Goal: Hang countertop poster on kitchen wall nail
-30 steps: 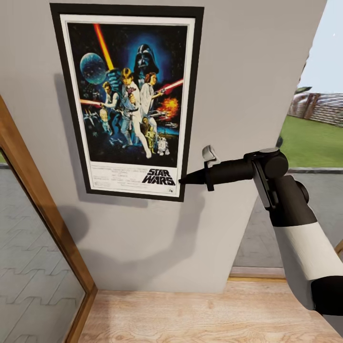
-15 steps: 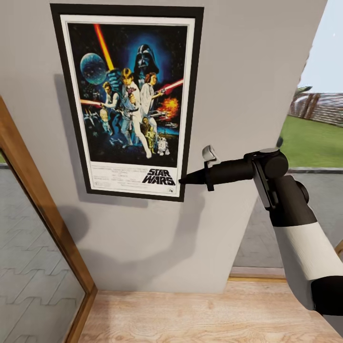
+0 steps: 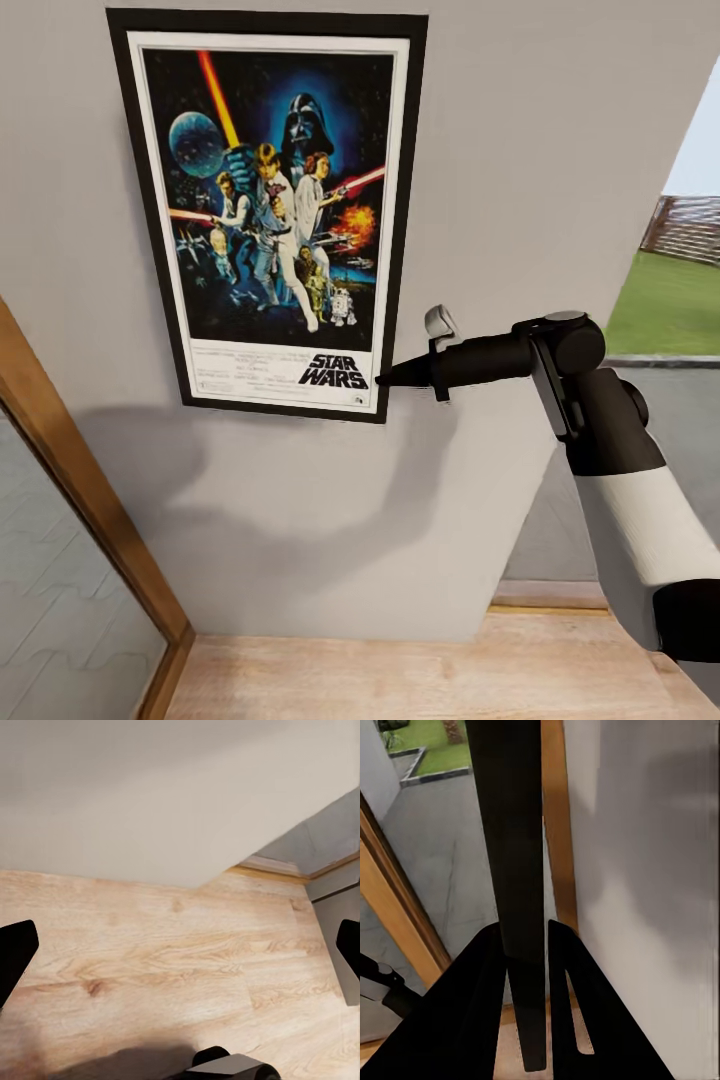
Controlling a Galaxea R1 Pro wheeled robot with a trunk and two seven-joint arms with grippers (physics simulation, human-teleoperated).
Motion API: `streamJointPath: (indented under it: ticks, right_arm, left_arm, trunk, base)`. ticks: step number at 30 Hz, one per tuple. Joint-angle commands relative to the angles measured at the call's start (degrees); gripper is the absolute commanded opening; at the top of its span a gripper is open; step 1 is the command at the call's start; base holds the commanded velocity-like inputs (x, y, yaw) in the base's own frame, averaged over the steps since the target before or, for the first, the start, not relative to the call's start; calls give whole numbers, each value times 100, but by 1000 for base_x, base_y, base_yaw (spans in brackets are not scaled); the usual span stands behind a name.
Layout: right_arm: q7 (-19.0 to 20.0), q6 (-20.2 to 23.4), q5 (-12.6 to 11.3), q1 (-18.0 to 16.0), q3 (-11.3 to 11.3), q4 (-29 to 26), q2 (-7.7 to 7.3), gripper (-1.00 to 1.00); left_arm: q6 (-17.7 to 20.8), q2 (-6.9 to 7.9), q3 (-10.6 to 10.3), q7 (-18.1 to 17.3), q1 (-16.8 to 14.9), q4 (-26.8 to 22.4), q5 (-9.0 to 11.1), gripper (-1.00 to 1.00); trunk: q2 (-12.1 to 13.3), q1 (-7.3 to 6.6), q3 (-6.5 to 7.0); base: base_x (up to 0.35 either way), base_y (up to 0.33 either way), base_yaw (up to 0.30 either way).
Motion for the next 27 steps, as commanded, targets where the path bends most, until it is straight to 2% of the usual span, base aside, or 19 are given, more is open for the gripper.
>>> streamJointPath:
  ticks: [1,8,27]
  right_arm:
    - [23,69,3,-8,4,-1,-3,-100]
    - [19,70,3,-8,5,2,-3,-100]
    - [-16,64,56,-8,4,39,-3,-100]
  left_arm:
    - [-26,1,-48,-12,-6,1,44,100]
    - [-26,1,-48,-13,-4,1,44,100]
    - [-26,-16,-39,-10,7,1,53,100]
  trunk:
    - [-12,7,-13]
    - [-12,7,-13]
    - [-12,7,-13]
  base:
    - [310,0,0]
    - [213,0,0]
    - [9,0,0]
